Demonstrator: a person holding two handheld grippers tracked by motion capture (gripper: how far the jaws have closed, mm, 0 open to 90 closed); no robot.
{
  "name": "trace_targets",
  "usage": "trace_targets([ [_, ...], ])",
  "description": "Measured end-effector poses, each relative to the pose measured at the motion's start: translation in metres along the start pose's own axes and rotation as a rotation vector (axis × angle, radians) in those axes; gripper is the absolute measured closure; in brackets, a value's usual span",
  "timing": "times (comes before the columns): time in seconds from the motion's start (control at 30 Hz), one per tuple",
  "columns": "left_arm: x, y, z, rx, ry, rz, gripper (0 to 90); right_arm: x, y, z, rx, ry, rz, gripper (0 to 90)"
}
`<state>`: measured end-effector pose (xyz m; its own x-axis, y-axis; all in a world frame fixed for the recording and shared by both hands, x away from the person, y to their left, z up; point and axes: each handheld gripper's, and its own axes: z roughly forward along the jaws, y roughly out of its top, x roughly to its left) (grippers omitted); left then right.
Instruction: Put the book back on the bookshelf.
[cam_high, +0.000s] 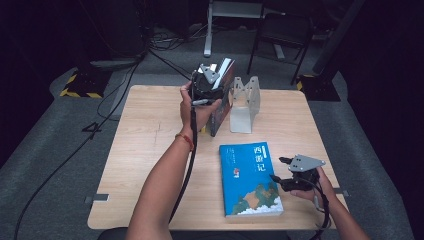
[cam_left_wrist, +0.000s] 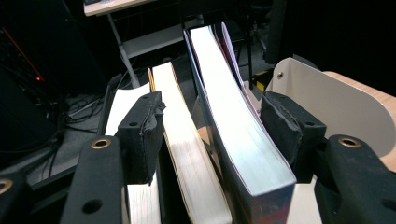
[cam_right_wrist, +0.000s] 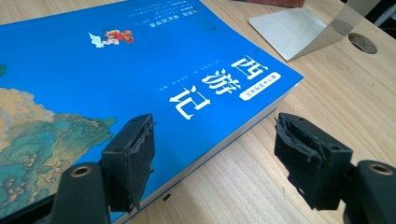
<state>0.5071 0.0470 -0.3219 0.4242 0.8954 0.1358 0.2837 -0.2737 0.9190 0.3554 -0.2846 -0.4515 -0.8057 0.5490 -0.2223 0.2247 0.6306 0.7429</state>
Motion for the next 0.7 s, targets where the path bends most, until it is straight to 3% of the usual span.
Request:
trace_targets([
  [0.43, 0.002, -0.009, -0.022, -0.003, -0.060, 0.043, 38.5, -0.001, 0.001, -0.002, -0.006, -0.001, 0.003, 29.3],
  [0.7, 0.007, -0.025, -0.037, 0.012, -0.090, 0.074, 37.3, -0.002, 0.000, -0.002, -0.007, -0.004, 0.009, 29.3],
])
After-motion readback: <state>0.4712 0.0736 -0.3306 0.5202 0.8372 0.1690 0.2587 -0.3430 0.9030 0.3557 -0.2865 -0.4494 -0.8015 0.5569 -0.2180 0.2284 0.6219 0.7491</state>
